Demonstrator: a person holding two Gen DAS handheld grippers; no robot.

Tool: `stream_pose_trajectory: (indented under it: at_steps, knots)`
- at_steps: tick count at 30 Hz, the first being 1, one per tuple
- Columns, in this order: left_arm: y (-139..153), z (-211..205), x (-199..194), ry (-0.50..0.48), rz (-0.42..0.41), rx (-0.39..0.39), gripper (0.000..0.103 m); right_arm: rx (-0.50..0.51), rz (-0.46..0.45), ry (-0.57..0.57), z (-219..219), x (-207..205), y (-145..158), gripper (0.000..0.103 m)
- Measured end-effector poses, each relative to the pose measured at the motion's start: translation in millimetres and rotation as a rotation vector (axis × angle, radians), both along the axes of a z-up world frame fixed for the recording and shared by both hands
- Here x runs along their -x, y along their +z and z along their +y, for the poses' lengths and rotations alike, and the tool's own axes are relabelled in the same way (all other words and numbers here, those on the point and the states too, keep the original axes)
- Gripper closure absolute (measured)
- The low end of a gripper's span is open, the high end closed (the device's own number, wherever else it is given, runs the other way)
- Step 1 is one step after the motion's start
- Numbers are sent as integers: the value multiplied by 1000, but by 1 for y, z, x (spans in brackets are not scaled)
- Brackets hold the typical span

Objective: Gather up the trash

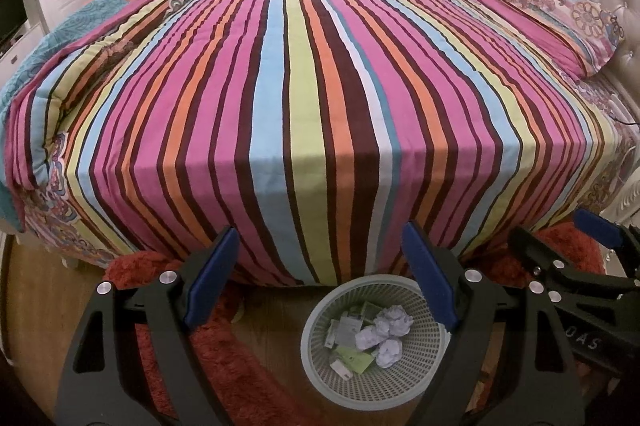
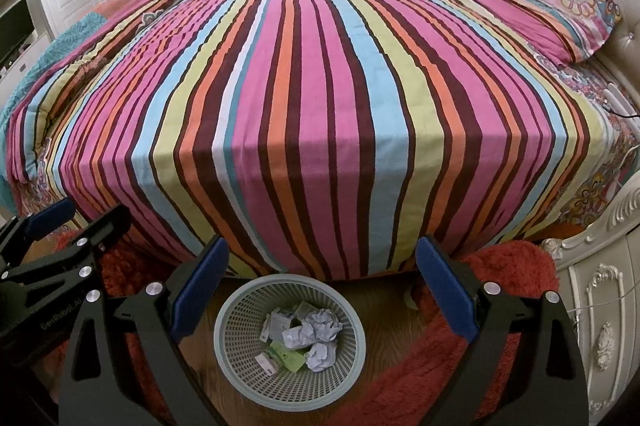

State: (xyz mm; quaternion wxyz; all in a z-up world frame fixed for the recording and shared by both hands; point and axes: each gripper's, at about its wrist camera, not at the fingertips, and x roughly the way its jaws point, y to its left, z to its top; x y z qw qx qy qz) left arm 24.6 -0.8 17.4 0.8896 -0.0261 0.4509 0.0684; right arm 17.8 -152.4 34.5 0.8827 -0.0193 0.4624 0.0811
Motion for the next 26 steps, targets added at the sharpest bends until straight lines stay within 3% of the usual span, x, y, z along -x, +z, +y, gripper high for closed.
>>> stream_pose_trajectory:
  at_steps: [8,14,26]
  knots:
    - [0,-1,2,-3,-2,10,22,1,3,0,0,-1,0,13]
    - [7,-2,6,11,-45,-41,22,0,4,-2,0,-1,0,13]
    - [2,3,-1,16,-4,-11,22,-2,7,-3,0,-2,0,13]
